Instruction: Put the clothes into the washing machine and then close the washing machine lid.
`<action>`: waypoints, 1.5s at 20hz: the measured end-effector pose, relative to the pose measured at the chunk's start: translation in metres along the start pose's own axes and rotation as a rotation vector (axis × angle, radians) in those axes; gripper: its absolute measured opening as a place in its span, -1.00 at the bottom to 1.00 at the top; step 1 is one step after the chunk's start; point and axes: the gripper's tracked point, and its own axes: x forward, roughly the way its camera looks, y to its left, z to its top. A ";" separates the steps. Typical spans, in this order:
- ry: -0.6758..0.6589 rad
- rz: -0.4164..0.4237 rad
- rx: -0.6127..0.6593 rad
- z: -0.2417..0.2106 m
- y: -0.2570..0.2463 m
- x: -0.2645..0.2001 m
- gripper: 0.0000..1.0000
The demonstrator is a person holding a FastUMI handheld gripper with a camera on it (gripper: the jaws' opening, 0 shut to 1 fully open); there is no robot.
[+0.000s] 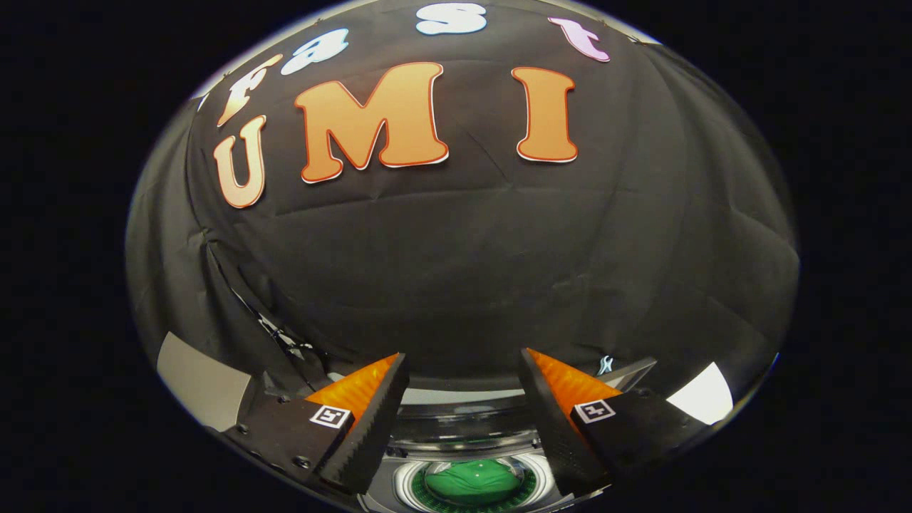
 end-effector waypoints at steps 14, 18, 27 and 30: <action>-0.019 -0.015 -0.050 -0.039 -0.004 -0.025 0.98; -0.024 -0.043 -0.054 -0.055 -0.007 -0.049 0.98; -0.112 -0.039 -0.056 -0.092 -0.010 -0.091 0.98; -0.128 -0.049 -0.047 -0.106 -0.015 -0.101 0.97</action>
